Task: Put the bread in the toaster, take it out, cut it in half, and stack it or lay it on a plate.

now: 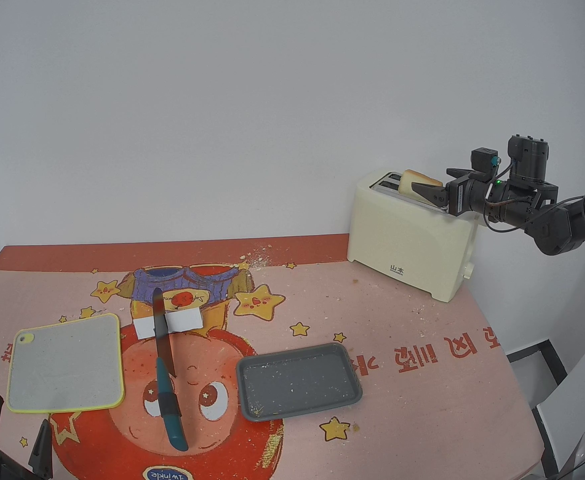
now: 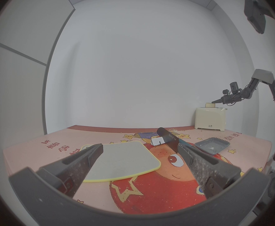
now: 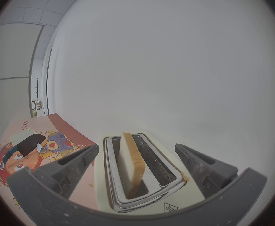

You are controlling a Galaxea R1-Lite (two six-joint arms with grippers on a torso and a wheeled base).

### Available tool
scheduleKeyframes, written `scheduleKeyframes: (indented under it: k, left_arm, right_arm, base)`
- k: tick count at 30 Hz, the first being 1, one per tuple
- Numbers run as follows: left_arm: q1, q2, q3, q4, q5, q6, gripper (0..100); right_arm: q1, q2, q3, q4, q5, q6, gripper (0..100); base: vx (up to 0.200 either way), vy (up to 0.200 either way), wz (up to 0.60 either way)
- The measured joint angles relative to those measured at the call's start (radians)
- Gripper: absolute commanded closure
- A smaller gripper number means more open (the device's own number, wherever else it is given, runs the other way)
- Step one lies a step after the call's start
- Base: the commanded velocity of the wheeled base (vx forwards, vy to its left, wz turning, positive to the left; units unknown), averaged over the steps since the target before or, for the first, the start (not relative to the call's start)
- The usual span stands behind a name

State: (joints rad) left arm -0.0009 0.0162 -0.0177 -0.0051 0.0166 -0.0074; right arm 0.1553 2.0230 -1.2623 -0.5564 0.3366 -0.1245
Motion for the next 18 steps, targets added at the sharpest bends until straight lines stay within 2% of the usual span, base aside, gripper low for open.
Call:
scheduleKeyframes:
  k: [18]
  left_arm:
    - [0.000, 0.000, 0.000, 0.000, 0.000, 0.000, 0]
  right_arm:
    - [0.019, 0.027, -0.010, 0.001, -0.006, -0.004, 0]
  base:
    - [0.000, 0.000, 0.00]
